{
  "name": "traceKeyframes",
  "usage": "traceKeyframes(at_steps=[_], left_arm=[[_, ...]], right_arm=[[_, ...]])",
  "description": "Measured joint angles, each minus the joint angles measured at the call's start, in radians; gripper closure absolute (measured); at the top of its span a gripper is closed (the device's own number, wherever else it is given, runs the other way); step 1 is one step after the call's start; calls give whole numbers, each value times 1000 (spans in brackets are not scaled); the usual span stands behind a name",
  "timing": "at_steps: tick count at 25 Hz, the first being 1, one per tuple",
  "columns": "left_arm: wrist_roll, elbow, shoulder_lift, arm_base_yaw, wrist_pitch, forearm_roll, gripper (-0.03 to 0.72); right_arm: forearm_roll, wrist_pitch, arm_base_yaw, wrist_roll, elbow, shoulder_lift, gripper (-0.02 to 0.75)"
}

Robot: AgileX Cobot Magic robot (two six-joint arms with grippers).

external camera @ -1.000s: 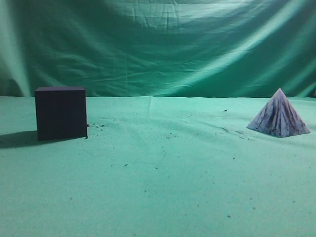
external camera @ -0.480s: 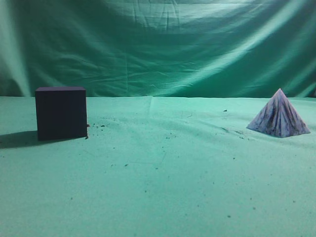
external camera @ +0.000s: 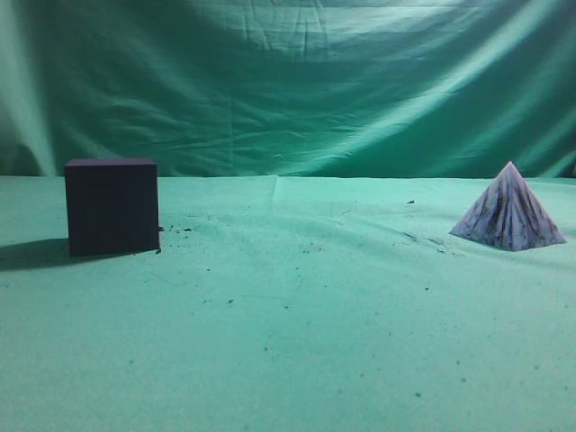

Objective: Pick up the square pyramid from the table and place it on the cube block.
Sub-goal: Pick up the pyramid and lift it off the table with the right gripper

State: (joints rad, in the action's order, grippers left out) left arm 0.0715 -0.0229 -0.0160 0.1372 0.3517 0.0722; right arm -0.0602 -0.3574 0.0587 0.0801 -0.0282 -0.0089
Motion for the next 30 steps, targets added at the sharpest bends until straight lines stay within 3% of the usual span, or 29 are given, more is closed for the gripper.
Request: traceKeyframes(at_steps=[5, 7, 11, 15, 20, 26, 30], left_arm=[[0, 0, 0, 0, 0, 0, 688], [0, 0, 0, 0, 0, 0, 688], [0, 0, 0, 0, 0, 0, 688], [0, 0, 0, 0, 0, 0, 688], [0, 0, 0, 0, 0, 0, 688], [0, 0, 0, 0, 0, 0, 688], [0, 0, 0, 0, 0, 0, 688]], right_arm=[[-211, 292, 0, -28, -1, 0, 738], [-236, 311, 0, -28, 20, 0, 738], [-214, 141, 0, -28, 204, 75, 738], [-222, -42, 0, -30, 409, 305, 738], [-241, -208, 0, -19, 557, 573, 738], [-260, -434, 5, 224, 729, 845, 738], [-241, -473, 125, 243, 821, 1029, 738]])
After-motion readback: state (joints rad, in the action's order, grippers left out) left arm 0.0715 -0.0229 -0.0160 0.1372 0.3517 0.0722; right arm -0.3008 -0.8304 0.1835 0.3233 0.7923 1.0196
